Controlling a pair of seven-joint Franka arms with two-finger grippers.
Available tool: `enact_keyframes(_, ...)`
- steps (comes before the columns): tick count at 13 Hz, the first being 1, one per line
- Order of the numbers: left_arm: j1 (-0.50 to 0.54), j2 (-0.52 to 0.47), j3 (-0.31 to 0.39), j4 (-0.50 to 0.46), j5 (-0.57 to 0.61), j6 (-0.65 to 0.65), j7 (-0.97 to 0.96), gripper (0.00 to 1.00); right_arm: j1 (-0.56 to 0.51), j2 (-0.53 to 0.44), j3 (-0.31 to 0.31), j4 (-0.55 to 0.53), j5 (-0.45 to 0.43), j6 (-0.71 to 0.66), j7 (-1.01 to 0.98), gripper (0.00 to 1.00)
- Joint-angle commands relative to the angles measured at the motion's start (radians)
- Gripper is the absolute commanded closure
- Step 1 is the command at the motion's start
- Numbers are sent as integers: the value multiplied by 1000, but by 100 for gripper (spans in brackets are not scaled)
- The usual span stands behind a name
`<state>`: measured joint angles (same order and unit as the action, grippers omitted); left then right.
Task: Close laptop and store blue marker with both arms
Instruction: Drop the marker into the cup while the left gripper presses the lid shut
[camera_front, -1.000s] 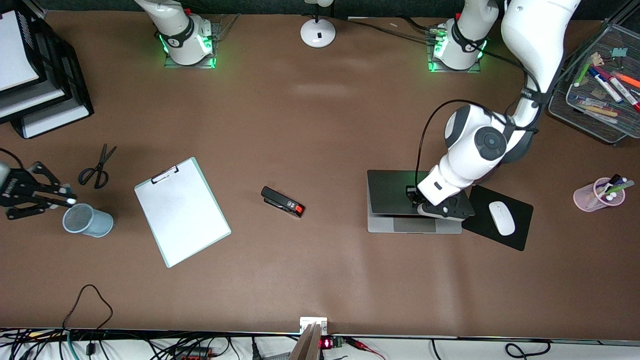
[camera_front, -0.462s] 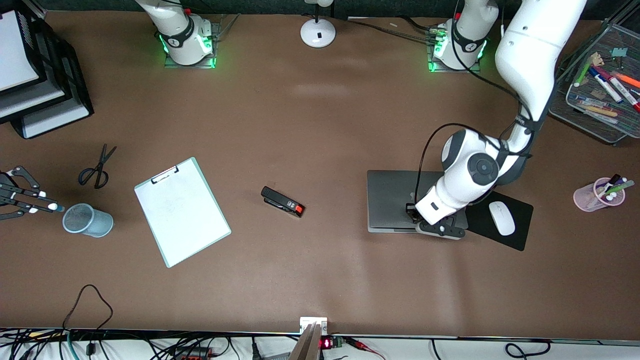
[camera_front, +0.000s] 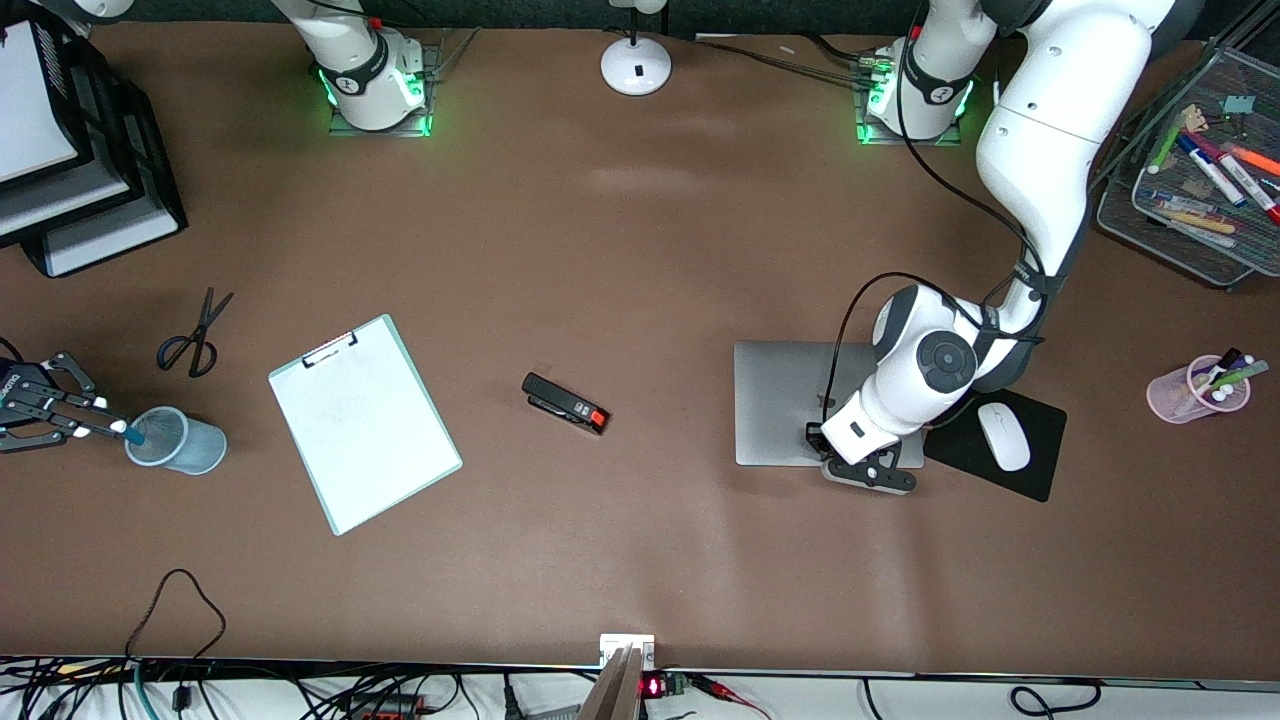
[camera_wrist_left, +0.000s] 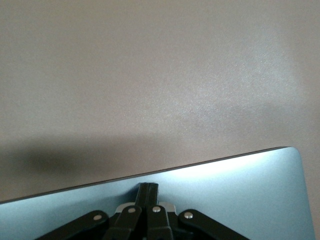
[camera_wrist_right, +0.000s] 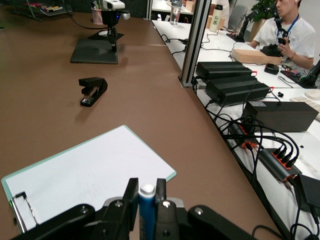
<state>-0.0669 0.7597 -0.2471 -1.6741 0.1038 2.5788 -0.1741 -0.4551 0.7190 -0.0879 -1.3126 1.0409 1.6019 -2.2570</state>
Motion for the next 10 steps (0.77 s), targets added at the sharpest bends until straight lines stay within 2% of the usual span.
enact_keyframes(1,-4,21,5,25,25,3,1,100,-30,31,14,15,66,-45,-56,100)
enact_keyframes(5,6,-11,5,25,27,-29,1,100,-46,72,14,15,67,-71,-90,100)
enact_keyframes(7,6,-90,3,27,27,-164,1,100,-59,85,14,15,67,-73,-89,100)
enact_keyframes(10,7,-230,0,25,27,-433,5,100,-71,88,13,13,59,-74,-85,100)
